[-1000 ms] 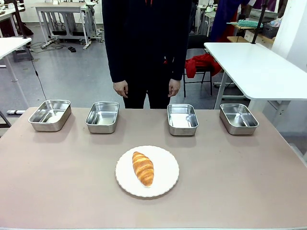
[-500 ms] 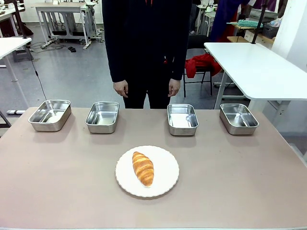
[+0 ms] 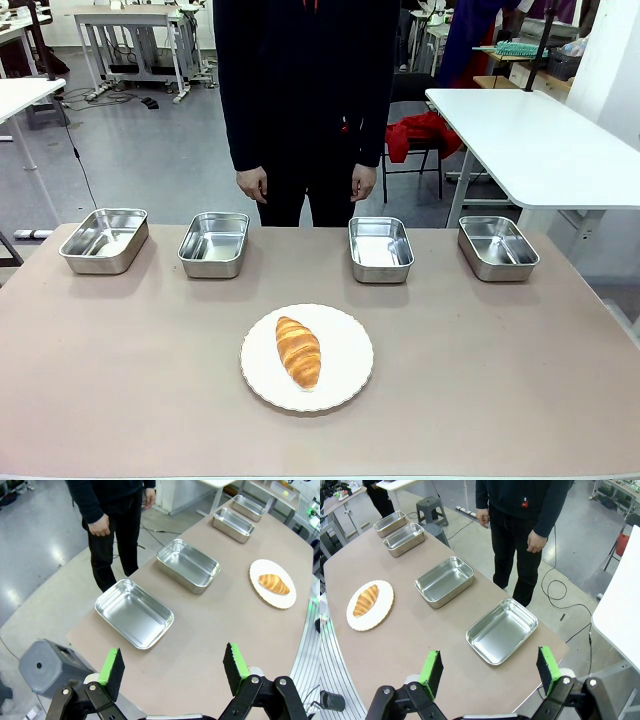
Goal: Place the bread in the container.
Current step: Place the Butter Roll into the Airtight Container indicated by the human.
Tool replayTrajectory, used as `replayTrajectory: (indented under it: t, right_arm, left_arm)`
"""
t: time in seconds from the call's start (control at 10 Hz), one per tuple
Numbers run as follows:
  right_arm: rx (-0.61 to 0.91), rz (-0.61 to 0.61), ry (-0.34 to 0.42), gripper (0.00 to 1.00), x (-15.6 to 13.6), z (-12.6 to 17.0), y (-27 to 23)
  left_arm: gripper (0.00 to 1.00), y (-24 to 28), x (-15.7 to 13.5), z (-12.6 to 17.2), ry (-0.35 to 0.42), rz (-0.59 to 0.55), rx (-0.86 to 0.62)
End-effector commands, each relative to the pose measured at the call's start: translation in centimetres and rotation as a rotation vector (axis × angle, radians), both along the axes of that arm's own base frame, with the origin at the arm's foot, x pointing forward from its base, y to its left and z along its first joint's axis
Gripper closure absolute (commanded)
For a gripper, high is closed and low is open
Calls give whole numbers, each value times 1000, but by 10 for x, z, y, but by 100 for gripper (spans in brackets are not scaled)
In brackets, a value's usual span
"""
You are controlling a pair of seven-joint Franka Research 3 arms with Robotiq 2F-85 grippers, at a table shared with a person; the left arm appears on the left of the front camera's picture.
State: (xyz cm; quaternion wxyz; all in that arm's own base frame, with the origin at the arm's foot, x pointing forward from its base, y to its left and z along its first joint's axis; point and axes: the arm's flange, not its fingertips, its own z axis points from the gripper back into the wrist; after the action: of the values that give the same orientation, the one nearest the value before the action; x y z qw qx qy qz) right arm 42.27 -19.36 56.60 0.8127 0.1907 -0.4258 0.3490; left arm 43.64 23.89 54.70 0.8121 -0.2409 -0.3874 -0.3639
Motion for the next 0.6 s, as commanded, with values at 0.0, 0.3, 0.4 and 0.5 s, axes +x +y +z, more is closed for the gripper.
replayTrajectory:
  t: [0.0, 0.3, 0.4, 0.5]
  right_arm:
    - [1, 0, -2, 2, 0, 1, 0]
    - [1, 0, -2, 2, 0, 1, 0]
    - [1, 0, -2, 2, 0, 1, 0]
    - [1, 0, -2, 2, 0, 1, 0]
  left_arm:
    - [0, 1, -1, 1, -5, -3, 1]
    - [0, 1, -1, 1, -5, -3, 1]
    - [0, 1, -1, 1, -5, -3, 1]
    - [0, 1, -1, 1, -5, -3, 1]
